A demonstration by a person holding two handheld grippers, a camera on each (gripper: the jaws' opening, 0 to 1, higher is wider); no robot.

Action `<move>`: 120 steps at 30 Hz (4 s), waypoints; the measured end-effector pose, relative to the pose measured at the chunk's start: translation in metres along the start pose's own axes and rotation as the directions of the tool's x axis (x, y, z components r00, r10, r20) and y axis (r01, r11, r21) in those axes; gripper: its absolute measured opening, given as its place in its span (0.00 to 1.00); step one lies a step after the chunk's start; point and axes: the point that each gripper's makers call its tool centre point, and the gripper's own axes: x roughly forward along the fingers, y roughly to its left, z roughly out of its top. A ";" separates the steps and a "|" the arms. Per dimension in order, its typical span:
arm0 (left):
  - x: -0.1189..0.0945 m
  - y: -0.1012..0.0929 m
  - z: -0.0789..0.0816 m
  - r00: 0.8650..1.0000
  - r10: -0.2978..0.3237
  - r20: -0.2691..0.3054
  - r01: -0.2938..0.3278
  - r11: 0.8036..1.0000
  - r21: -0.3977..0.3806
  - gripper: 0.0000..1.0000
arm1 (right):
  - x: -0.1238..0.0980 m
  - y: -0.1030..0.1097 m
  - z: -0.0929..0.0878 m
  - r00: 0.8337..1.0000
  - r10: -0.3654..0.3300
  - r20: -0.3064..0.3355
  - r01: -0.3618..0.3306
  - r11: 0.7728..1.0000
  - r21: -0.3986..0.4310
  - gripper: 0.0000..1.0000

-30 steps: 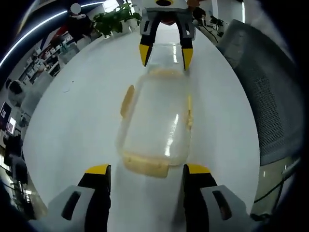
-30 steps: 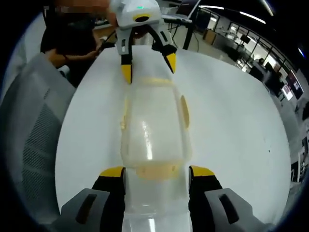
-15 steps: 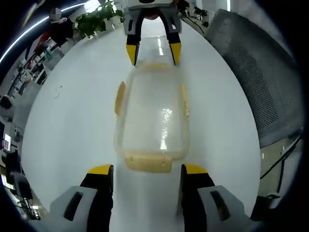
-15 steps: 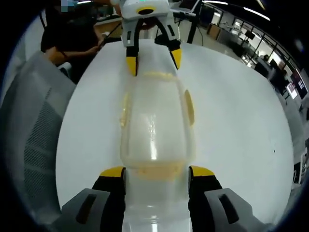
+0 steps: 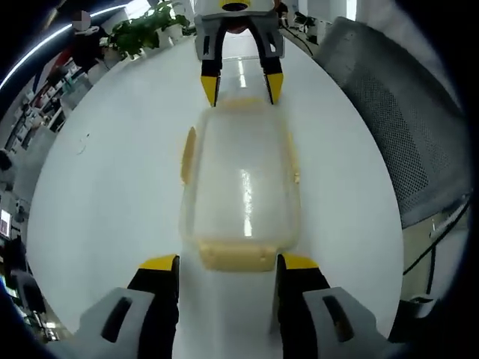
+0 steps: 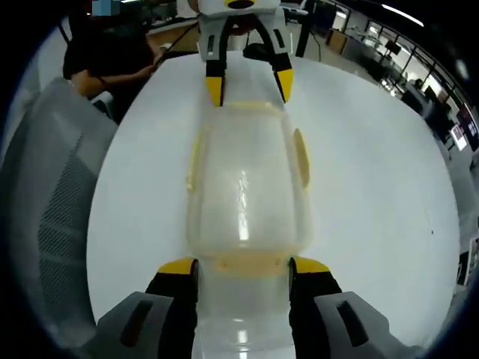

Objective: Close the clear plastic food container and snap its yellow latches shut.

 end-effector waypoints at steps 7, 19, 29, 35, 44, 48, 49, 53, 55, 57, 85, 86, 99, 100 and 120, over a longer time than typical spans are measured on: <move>0.003 -0.004 0.001 0.999 -0.053 0.004 0.053 0.999 0.005 0.43 | 0.002 0.001 -0.001 1.000 0.019 0.000 -0.019 1.000 0.020 0.45; 0.005 -0.010 0.001 0.994 -0.111 -0.011 0.111 0.994 0.009 0.39 | 0.002 0.002 -0.002 0.999 0.033 -0.007 -0.033 0.999 0.028 0.39; 0.007 -0.012 0.002 0.990 -0.142 -0.022 0.142 0.990 0.015 0.40 | 0.003 0.002 -0.002 0.999 0.038 -0.019 -0.037 0.999 0.016 0.39; 0.007 -0.012 0.002 0.988 -0.150 -0.032 0.151 0.988 0.029 0.40 | 0.002 0.002 -0.002 0.999 0.038 -0.017 -0.037 0.999 0.021 0.39; 0.006 -0.012 0.003 0.988 -0.139 -0.064 0.141 0.990 0.016 0.38 | 0.002 0.002 -0.002 0.999 0.034 -0.016 -0.034 0.999 0.030 0.38; 0.005 -0.014 0.003 0.989 -0.136 -0.062 0.136 0.991 0.002 0.38 | 0.002 0.002 -0.001 0.999 0.036 -0.036 -0.036 0.999 0.018 0.38; 0.005 -0.014 0.003 0.990 -0.130 -0.060 0.130 0.991 -0.004 0.38 | 0.002 0.002 -0.001 0.999 0.036 -0.037 -0.035 0.999 0.020 0.38; 0.004 -0.015 0.003 0.991 -0.114 -0.064 0.114 0.993 -0.009 0.38 | 0.001 0.002 -0.001 0.999 0.031 -0.036 -0.030 1.000 0.006 0.38; 0.004 -0.015 0.002 0.992 -0.110 -0.070 0.109 0.994 -0.011 0.38 | 0.001 0.002 -0.001 0.999 0.026 -0.039 -0.027 1.000 -0.003 0.38; 0.004 -0.016 0.002 0.991 -0.111 -0.080 0.110 0.994 -0.014 0.38 | 0.001 0.003 -0.001 0.999 0.027 -0.040 -0.028 1.000 -0.010 0.38; -0.028 -0.010 0.015 0.996 -0.059 -0.072 0.058 0.998 -0.018 0.38 | -0.035 -0.006 0.016 1.000 -0.001 0.002 0.001 0.999 -0.047 0.37; -0.029 -0.010 0.015 0.996 -0.058 -0.072 0.057 0.998 -0.018 0.38 | -0.036 -0.006 0.016 1.000 -0.001 0.003 0.002 0.999 -0.049 0.37; -0.041 -0.005 0.028 0.997 -0.044 -0.058 0.044 0.999 0.001 0.38 | -0.052 -0.009 0.017 1.000 -0.015 0.007 0.016 0.998 -0.059 0.37; -0.042 -0.004 0.029 0.997 -0.043 -0.057 0.043 0.999 0.001 0.38 | -0.054 -0.009 0.017 1.000 -0.017 0.007 0.017 0.998 -0.058 0.37; -0.046 0.001 0.053 0.999 -0.020 -0.032 0.021 0.999 0.027 0.38 | -0.075 -0.011 0.004 0.999 -0.032 0.015 0.032 0.998 -0.050 0.37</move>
